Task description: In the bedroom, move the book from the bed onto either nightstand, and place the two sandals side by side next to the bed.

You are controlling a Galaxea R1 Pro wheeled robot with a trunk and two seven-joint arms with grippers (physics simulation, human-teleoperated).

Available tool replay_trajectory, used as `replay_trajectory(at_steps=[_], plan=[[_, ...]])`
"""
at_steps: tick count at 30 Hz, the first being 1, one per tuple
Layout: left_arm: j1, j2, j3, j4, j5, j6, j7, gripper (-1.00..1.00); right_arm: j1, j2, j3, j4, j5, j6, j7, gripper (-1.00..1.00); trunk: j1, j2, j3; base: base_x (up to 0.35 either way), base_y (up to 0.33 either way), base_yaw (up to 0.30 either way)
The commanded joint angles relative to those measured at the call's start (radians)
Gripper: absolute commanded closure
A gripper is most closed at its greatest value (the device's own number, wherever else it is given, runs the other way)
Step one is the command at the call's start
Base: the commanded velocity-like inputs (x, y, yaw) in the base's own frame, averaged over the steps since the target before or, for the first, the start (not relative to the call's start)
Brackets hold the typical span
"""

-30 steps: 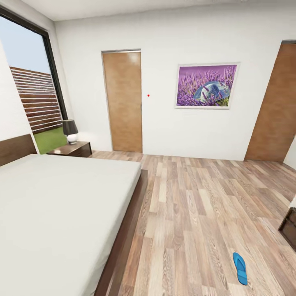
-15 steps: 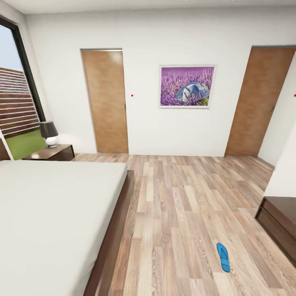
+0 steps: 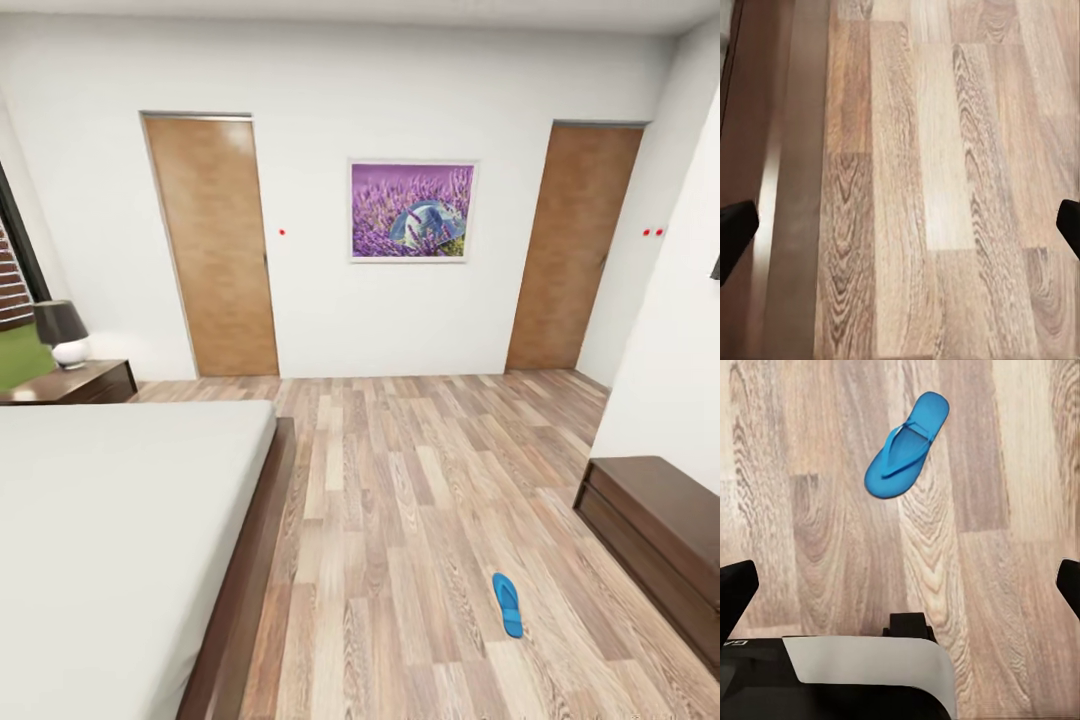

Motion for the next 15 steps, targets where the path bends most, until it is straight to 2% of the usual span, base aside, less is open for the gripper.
replay_trajectory(at_steps=[1, 15], plan=[[0.000, 0.000, 0.000, 0.000, 0.003, -0.003, -0.001, -1.00, -0.001, 0.000, -0.003, 0.001, 0.000, -0.003, 0.000, -1.00, 0.000, -0.001, -0.001, 0.000, 0.000, -0.244], [0.000, 0.000, 0.000, 0.000, 0.003, -0.003, -0.001, -1.00, -0.001, 0.000, -0.003, 0.001, 0.000, -0.003, 0.000, -1.00, 0.000, -0.001, -0.001, 0.000, 0.000, -0.238]])
